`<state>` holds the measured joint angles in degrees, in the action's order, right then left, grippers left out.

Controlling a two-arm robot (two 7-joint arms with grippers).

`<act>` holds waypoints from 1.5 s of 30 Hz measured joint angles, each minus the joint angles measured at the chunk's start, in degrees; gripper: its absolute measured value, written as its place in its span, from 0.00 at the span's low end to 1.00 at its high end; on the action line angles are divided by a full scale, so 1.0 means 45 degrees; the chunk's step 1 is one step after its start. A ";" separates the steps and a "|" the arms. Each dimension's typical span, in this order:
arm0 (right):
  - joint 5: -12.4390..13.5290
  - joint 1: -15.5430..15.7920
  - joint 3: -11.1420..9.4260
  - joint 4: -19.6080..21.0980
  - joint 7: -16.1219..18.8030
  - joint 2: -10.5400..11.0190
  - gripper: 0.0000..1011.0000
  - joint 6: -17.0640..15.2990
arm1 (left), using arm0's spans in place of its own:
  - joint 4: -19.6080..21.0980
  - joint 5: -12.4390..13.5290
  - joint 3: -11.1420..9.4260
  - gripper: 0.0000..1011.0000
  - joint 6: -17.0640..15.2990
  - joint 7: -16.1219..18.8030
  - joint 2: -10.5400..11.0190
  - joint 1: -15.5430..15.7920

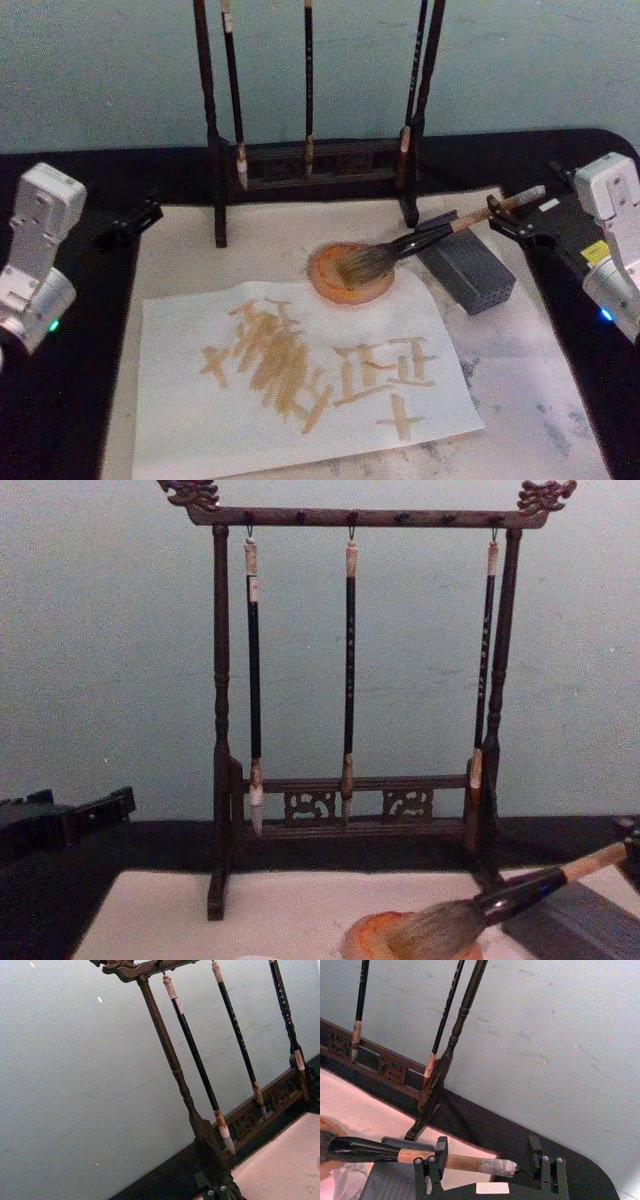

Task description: Pick up the brush from the inkstone, write on the paper, then place the brush back to its original position.

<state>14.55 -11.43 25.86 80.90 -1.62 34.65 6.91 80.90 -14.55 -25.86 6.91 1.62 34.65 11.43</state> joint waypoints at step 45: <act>0.1324 0.1248 -0.1373 0.0882 0.1466 0.0057 1.00 0.0764 | -0.0001 -0.0001 0.0000 0.99 0.0001 0.0000 0.0000 0.0000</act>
<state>20.51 -5.82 19.69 84.87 4.97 34.90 10.34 80.90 -14.55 -25.86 6.91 1.62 34.64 11.43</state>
